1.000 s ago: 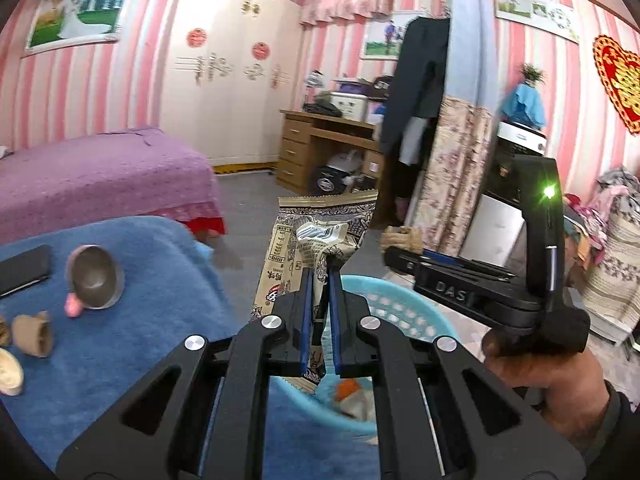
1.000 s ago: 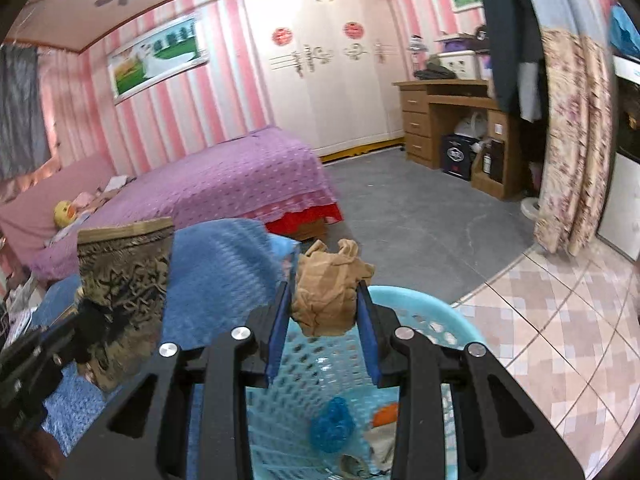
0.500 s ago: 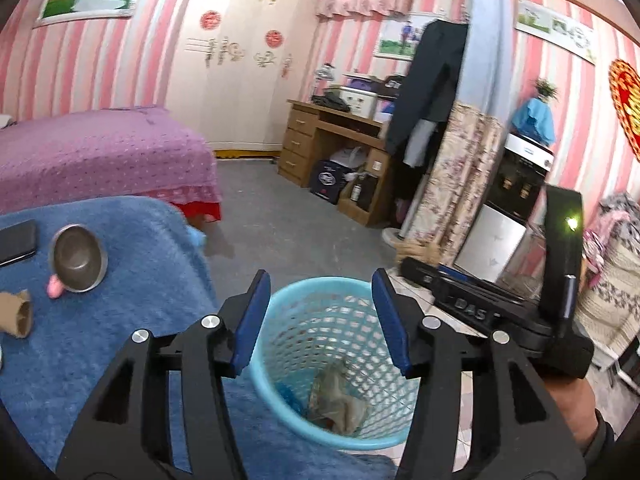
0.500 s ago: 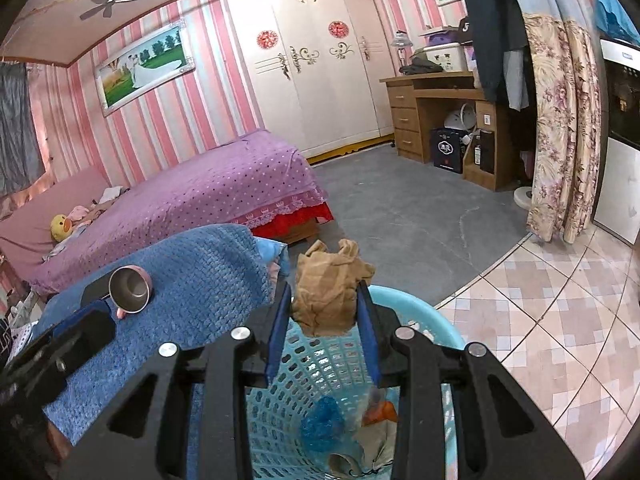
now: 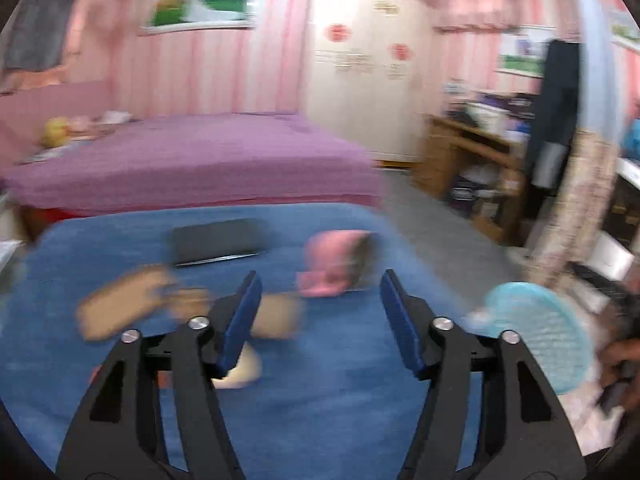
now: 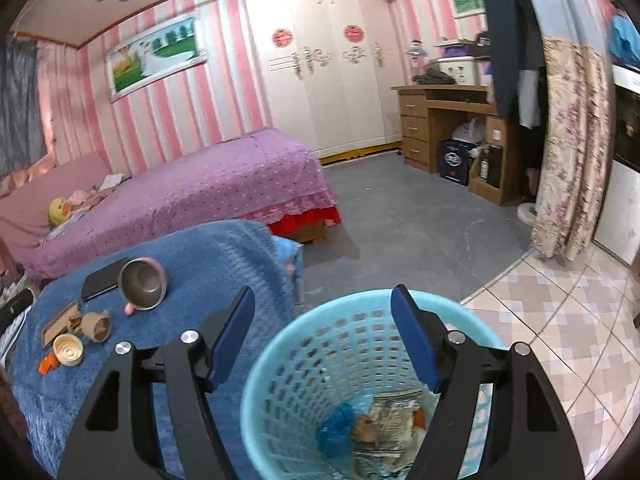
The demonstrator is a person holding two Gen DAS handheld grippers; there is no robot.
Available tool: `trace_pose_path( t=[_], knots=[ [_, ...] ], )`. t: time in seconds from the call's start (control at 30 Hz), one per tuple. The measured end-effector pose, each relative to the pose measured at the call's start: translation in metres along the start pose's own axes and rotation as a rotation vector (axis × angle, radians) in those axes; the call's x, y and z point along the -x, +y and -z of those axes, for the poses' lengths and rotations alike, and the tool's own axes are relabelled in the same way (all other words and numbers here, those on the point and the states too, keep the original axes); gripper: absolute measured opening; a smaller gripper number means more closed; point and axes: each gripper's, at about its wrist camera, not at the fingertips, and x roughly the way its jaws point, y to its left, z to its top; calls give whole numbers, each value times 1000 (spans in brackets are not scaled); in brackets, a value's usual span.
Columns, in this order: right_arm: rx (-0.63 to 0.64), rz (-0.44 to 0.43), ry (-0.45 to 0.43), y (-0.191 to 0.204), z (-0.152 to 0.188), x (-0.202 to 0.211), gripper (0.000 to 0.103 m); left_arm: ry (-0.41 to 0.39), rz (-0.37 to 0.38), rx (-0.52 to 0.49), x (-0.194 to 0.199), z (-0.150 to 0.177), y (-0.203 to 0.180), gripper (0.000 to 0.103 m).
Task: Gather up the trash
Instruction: 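Grasp the orange lid with the left tool while the right grasps the cream round container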
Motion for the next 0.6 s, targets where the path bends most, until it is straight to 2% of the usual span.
trace_pose_path(
  t=[0.17, 0.23, 0.33, 0.43, 0.6],
  knots=[
    [67, -63, 14, 51, 5, -4, 70, 78, -128, 155, -2, 21, 107, 64],
    [99, -86, 23, 75, 10, -6, 70, 103, -190, 184, -2, 32, 133, 64],
    [145, -115, 32, 107, 15, -8, 70, 156, -216, 175, -7, 46, 153, 64],
    [170, -168, 58, 140, 21, -12, 72, 210, -193, 134, -13, 58, 155, 65],
    [208, -256, 107, 193, 37, -18, 77, 281, -135, 129, -30, 72, 150, 66]
  ],
)
